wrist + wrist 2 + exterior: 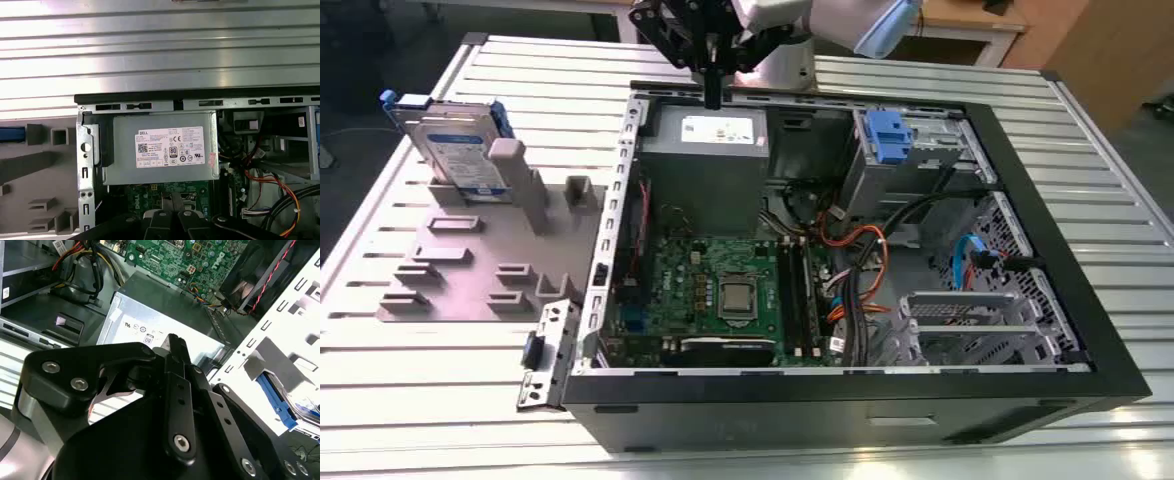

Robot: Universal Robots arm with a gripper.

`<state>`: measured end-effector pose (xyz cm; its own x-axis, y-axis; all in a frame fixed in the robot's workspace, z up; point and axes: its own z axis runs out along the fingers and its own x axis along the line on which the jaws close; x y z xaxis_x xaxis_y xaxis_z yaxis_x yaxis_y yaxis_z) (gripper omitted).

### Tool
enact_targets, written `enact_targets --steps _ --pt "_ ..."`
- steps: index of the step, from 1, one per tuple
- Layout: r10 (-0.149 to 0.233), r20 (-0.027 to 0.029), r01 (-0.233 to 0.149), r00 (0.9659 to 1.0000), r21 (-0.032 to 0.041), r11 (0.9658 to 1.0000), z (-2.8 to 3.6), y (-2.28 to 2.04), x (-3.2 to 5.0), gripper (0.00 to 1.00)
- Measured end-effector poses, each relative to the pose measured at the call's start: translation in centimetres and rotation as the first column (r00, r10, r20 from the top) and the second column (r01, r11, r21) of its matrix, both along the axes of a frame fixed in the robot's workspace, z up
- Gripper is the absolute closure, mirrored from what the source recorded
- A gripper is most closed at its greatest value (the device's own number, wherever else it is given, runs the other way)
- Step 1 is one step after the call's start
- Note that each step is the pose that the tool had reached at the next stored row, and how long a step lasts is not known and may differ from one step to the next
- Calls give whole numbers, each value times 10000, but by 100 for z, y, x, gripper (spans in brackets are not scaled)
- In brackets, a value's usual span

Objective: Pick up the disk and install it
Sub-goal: 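Reach for the disk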

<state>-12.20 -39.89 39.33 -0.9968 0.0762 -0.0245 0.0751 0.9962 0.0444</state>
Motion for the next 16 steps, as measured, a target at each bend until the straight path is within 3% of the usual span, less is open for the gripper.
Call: enact_targets --steps 9,16 --pt "-2 1 2 10000 1 10000 0 0 -13 89" --pt "-1 0 1 10000 0 10000 -1 0 -105 89"
